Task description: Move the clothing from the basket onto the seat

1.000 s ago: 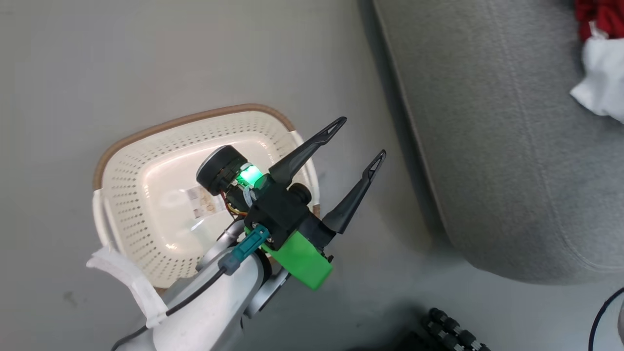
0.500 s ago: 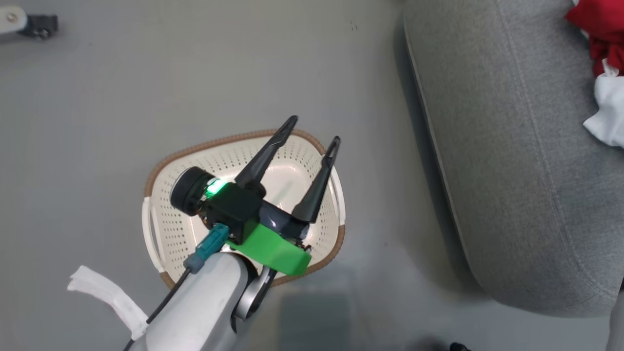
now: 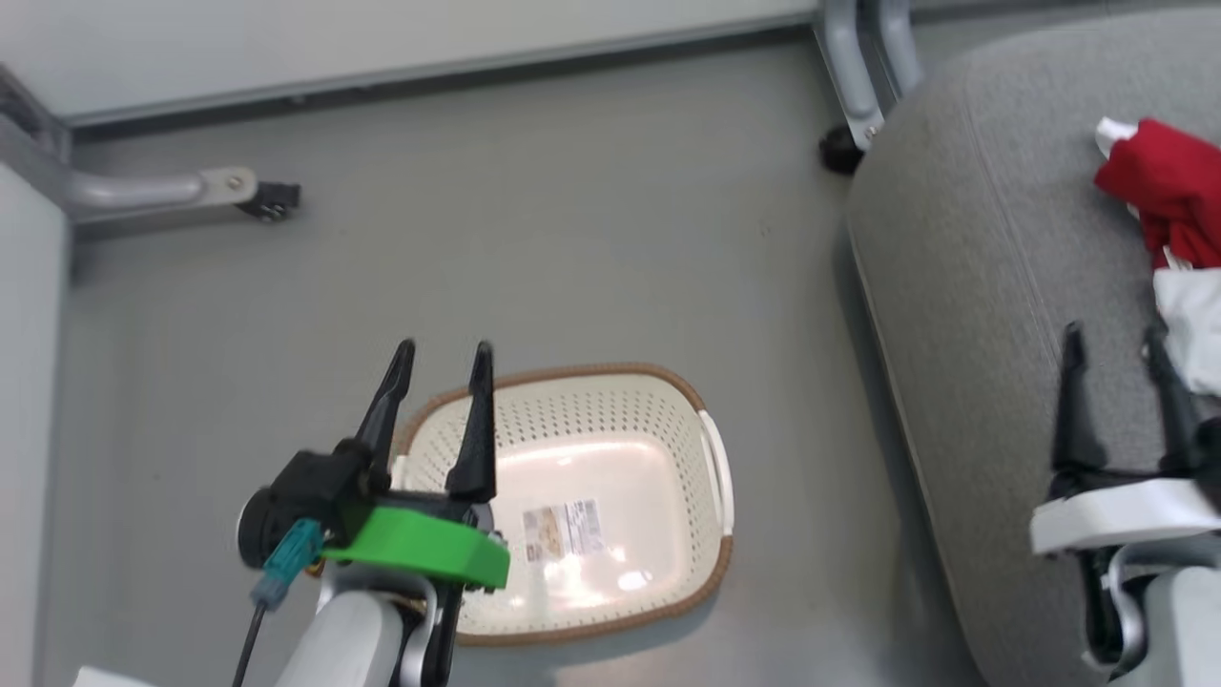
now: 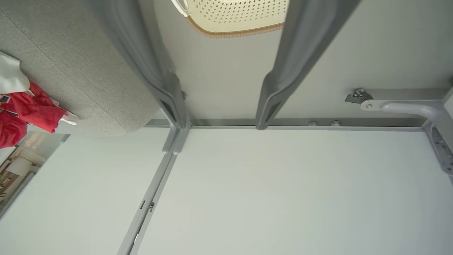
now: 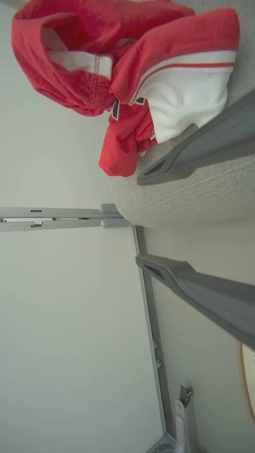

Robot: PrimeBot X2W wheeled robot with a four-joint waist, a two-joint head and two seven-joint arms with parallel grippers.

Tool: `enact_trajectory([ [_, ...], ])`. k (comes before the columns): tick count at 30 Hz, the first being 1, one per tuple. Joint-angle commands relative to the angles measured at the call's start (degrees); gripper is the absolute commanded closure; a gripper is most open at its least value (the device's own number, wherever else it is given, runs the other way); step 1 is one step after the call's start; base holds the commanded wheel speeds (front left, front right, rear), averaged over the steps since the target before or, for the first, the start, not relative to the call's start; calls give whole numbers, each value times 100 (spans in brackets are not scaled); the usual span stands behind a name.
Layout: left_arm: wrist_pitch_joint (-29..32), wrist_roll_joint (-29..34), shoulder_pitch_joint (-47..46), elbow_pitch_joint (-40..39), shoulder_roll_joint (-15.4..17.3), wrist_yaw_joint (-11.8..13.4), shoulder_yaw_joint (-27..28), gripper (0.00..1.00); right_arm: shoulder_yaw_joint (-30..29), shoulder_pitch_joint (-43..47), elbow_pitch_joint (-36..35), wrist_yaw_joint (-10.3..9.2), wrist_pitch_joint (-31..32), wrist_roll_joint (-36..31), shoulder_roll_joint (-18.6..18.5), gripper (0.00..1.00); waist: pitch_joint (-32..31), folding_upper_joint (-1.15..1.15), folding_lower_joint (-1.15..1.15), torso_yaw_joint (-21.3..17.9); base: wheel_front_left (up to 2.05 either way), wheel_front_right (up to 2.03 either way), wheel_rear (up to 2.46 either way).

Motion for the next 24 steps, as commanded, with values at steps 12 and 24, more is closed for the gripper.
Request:
enact_trajectory([
  [12,-3,738,1323,-479,-207,-267,1271,0,931,946,-533,-6,-2,-298,-17,0,-1426,0,0,697,0,0,0],
  [24,-2,1206,2194,-912,-232,-315,1476,0,1102,1589,-865,-6,-3,-315,-18,0,-1669,0,0,552,0,0,0],
])
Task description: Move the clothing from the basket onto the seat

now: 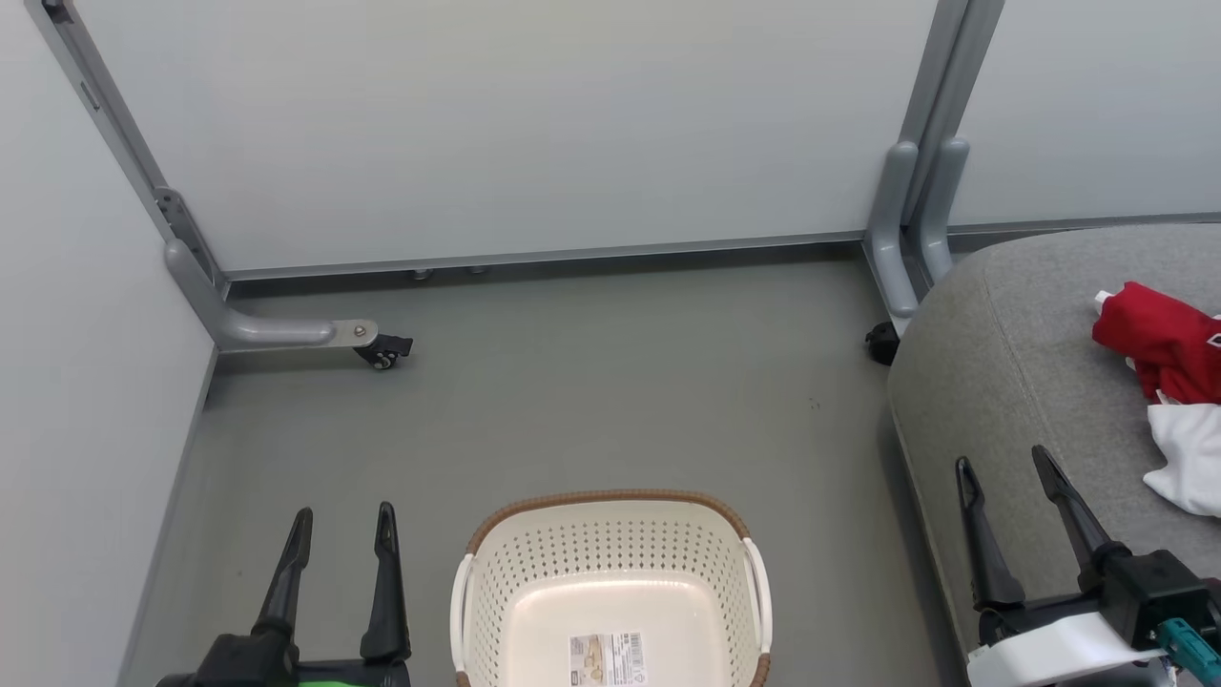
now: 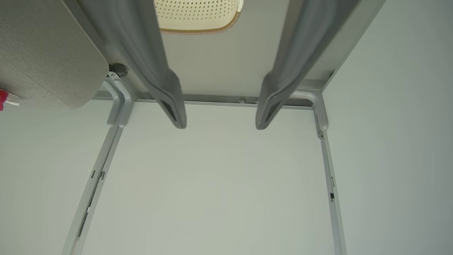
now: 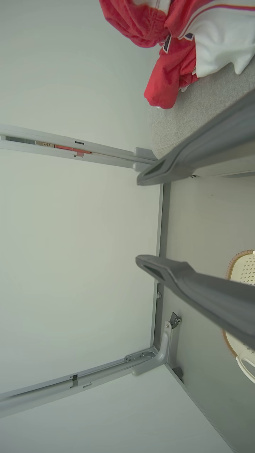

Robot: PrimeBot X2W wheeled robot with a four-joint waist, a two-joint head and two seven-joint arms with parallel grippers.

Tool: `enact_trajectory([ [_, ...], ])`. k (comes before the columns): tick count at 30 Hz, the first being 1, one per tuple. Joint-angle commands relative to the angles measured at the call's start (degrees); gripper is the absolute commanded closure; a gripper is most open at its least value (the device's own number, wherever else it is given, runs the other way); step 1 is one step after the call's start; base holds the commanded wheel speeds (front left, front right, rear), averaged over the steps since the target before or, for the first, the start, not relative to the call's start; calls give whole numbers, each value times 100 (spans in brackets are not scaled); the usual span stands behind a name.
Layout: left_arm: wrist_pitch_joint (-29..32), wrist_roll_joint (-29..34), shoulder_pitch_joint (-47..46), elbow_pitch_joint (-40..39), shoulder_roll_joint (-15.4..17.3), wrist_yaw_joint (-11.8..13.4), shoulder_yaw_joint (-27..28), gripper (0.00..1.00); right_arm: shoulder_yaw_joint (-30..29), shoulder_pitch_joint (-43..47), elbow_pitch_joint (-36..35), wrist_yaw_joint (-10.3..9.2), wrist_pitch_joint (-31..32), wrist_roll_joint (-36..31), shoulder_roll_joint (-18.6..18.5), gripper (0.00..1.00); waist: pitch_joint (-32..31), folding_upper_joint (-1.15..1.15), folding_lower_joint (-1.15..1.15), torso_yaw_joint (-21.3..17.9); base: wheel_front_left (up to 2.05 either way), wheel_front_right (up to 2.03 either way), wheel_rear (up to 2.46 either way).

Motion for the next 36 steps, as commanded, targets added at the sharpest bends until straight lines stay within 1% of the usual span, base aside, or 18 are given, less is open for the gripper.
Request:
enact_trajectory([
  [1,-1,-7,79,-1,-1,27,20,0,1,106,-34,-7,-1,40,-21,0,-25,0,0,-28,0,0,0],
  [15,-1,21,70,129,-2,46,-74,0,66,169,-58,-8,-2,95,-20,0,-94,0,0,-23,0,0,0],
  [16,0,21,38,129,-1,40,-83,100,64,91,-34,0,1,71,0,100,-94,0,0,-23,0,0,0],
  [20,6,-24,44,322,-2,34,-93,100,80,93,164,0,9,118,45,100,-94,0,0,-24,0,0,0],
  [28,187,-992,-114,402,56,-29,-5,100,78,-49,299,-1,215,1126,3,100,-71,0,0,-45,0,0,0],
  [36,355,-1835,-288,535,102,-109,76,100,69,-189,434,-1,403,2005,-30,100,-50,0,0,-64,0,0,0],
])
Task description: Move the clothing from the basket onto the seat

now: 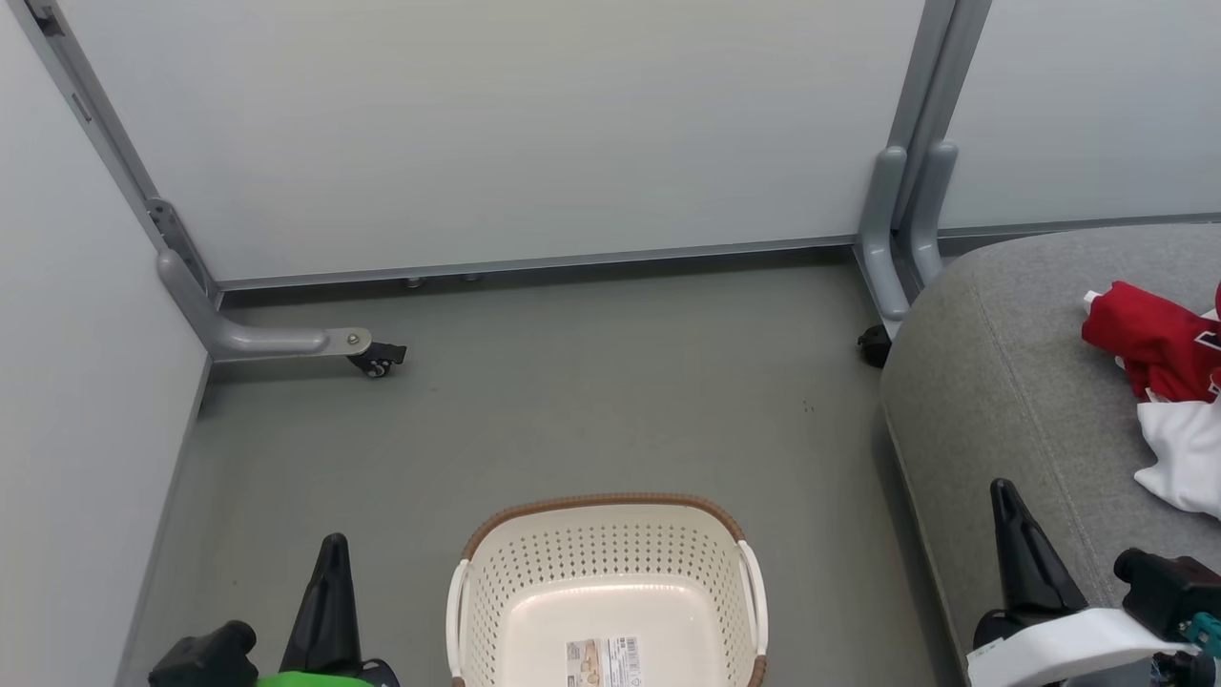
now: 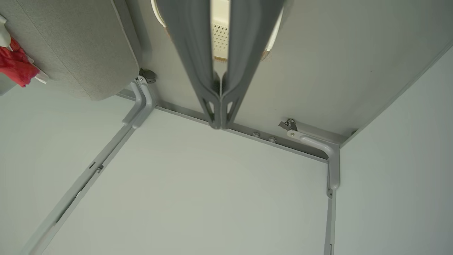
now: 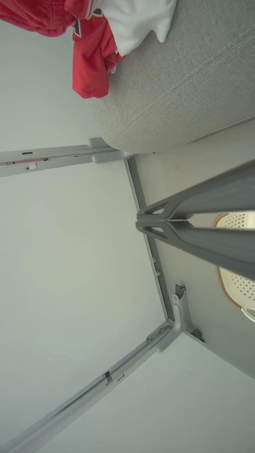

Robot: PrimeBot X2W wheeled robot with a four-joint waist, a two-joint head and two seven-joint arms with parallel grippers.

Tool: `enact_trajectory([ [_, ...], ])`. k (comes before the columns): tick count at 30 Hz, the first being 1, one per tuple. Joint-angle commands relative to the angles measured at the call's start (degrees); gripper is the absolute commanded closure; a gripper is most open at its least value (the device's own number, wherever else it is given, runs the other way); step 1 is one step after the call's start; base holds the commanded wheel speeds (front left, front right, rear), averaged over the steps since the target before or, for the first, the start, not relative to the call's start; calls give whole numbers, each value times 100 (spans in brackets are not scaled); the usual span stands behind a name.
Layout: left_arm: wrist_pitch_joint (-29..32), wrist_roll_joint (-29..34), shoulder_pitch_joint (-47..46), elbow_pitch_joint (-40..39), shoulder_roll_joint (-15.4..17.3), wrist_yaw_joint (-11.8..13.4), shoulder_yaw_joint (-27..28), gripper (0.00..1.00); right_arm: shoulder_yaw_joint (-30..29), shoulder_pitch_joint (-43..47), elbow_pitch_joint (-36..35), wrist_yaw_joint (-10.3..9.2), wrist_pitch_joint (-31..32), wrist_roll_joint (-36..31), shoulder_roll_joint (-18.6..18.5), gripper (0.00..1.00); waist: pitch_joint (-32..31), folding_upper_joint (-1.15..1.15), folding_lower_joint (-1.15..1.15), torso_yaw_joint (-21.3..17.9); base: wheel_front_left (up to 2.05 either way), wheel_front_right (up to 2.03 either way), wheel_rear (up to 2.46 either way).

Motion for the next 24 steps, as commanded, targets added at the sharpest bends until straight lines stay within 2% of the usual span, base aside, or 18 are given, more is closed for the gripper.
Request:
enact_trajectory([
  [1,33,-237,-215,-40,61,-50,43,100,-16,-181,-39,-1,54,259,-53,100,4,0,0,-4,0,0,0],
  [24,468,-2225,-598,211,134,-225,284,100,-68,-501,270,-2,529,2345,-108,100,67,0,0,-60,0,0,0],
])
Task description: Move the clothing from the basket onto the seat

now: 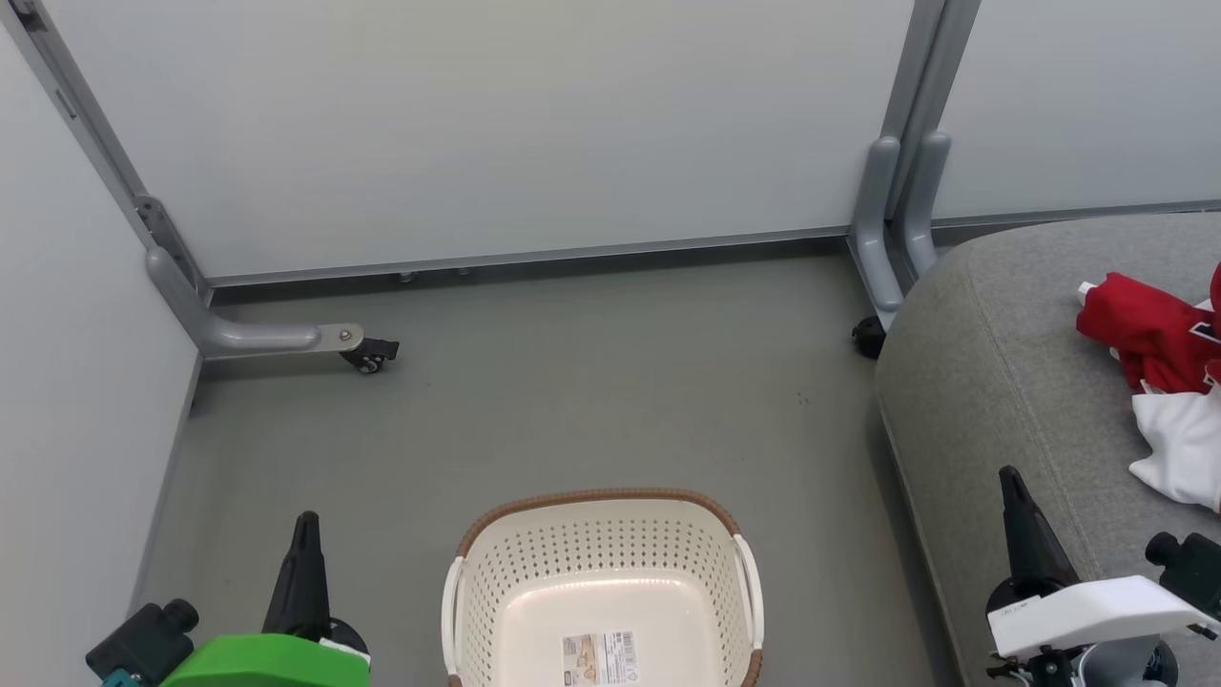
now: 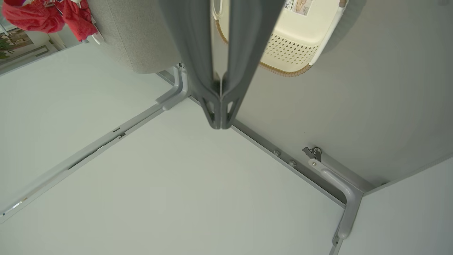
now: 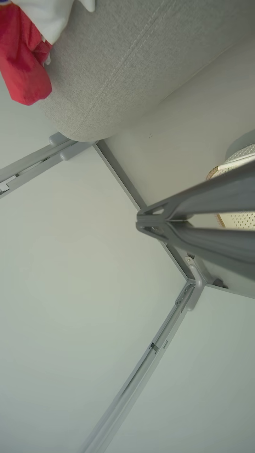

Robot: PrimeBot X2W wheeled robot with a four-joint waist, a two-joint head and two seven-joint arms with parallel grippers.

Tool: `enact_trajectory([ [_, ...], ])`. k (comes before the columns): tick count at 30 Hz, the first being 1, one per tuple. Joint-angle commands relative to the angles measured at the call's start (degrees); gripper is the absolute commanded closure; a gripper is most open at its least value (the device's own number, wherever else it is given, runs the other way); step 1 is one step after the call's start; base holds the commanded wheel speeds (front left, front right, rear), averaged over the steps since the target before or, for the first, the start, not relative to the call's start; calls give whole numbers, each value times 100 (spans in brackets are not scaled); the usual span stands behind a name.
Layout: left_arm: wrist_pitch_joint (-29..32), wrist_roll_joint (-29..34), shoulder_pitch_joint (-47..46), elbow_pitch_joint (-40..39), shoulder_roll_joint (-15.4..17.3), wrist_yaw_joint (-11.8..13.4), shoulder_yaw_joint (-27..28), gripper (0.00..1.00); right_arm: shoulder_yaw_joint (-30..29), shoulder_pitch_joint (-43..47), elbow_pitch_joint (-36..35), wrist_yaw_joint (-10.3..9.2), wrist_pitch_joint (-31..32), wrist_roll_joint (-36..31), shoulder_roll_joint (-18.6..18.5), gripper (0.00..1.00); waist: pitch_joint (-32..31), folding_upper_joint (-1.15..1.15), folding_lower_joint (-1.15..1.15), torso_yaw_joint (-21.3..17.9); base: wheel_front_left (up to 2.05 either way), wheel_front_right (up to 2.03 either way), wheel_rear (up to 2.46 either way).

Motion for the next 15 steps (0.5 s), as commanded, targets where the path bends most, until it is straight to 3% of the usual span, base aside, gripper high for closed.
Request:
enact_trajectory([
  [1,29,-172,-190,-38,46,-53,44,100,-25,-167,-33,-1,50,197,-54,100,4,0,0,-3,0,0,0],
  [15,270,-1144,-373,81,64,-136,191,100,-66,-324,126,-2,300,1230,-69,100,42,0,0,-38,0,0,0],
])
